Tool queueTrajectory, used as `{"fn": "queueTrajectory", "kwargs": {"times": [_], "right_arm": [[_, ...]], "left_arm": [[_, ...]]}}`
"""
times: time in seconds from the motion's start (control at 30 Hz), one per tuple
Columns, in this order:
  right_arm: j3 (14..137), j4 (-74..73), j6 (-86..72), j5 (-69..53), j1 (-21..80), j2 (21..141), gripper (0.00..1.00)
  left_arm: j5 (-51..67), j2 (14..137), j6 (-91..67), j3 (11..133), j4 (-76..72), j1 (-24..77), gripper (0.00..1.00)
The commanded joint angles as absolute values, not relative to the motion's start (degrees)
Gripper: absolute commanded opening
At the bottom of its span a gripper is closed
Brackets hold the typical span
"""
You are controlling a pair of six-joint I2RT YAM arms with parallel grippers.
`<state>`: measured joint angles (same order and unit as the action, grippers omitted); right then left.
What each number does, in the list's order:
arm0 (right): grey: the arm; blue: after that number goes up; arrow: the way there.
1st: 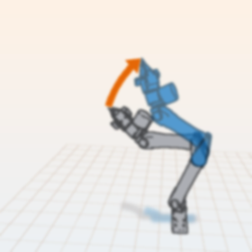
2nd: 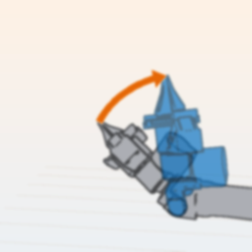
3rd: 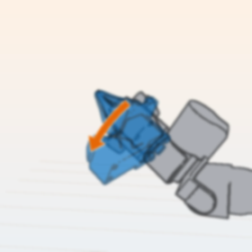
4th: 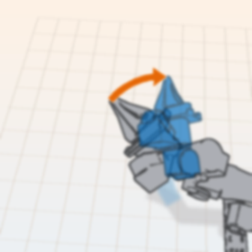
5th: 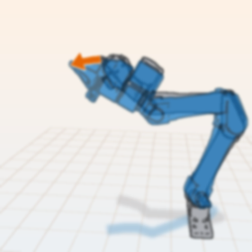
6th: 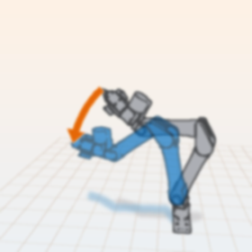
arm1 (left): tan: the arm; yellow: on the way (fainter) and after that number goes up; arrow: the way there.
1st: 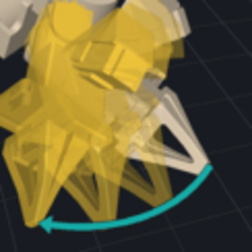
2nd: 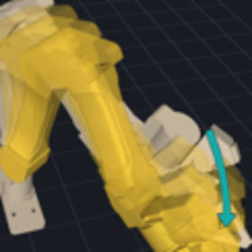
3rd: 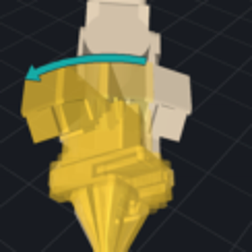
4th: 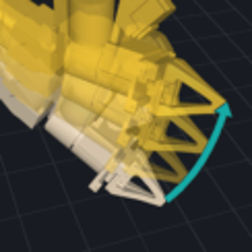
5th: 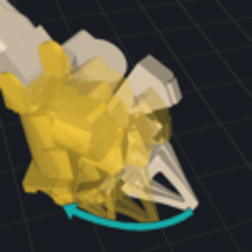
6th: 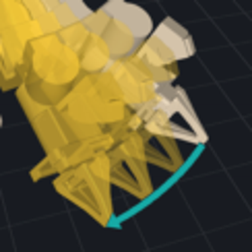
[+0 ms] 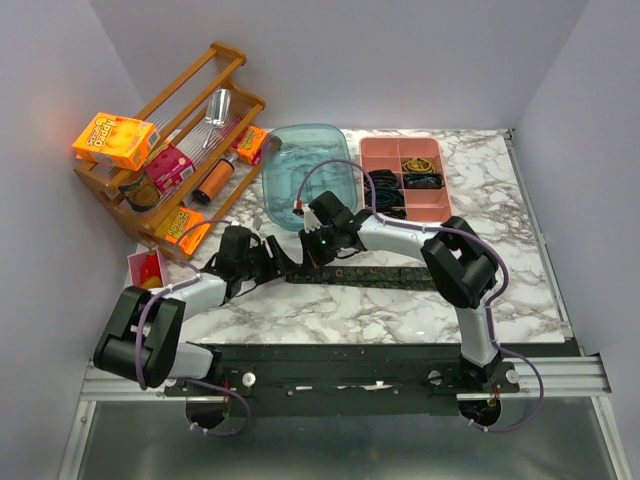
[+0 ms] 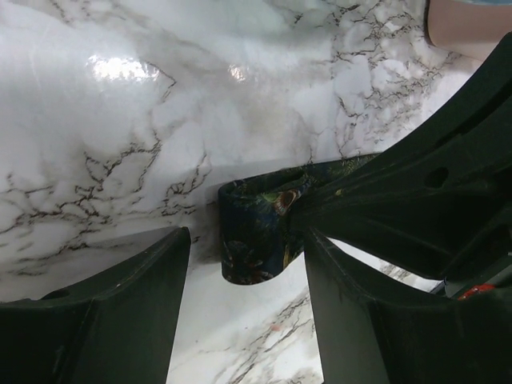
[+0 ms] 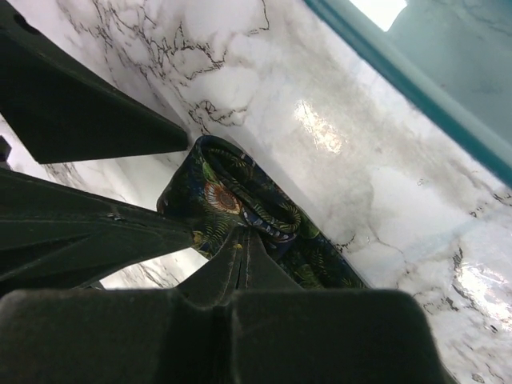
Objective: Roll the ties
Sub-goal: Roll the tie at the center of the board.
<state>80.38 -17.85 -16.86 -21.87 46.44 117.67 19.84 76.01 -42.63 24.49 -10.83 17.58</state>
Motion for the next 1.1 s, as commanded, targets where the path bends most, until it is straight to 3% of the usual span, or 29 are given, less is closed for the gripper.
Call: {"fn": "queueTrajectory", "kwargs": {"times": [0.0, 0.17, 0.3, 0.6, 0.8, 1.07], "right_arm": [[78.0, -18.7, -16.4, -19.0, 46.8, 118.7, 0.01], [77.6, -17.8, -16.7, -19.9, 46.6, 118.3, 0.01], [77.3, -17.0, -16.8, -21.1, 46.5, 117.8, 0.01], [78.0, -16.9, -16.7, -22.1, 46.4, 116.4, 0.01], [79.1, -17.1, -16.5, -22.9, 46.5, 115.9, 0.01], [81.8, -17.8, -16.7, -24.5, 46.4, 118.8, 0.01]], "left_arm": [[24.0, 78.8, -43.6, 23.6, -18.4, 17.2, 0.65], [25.7, 83.5, -44.9, 22.7, -24.9, 17.2, 0.52], [26.2, 84.6, -45.8, 22.1, -27.8, 17.3, 0.30], [23.0, 80.0, -41.1, 25.7, -17.6, 17.3, 0.05], [17.9, 76.1, -35.7, 30.9, -4.0, 18.0, 0.00], [7.9, 74.8, -32.1, 36.7, 7.2, 22.7, 0.00]]}}
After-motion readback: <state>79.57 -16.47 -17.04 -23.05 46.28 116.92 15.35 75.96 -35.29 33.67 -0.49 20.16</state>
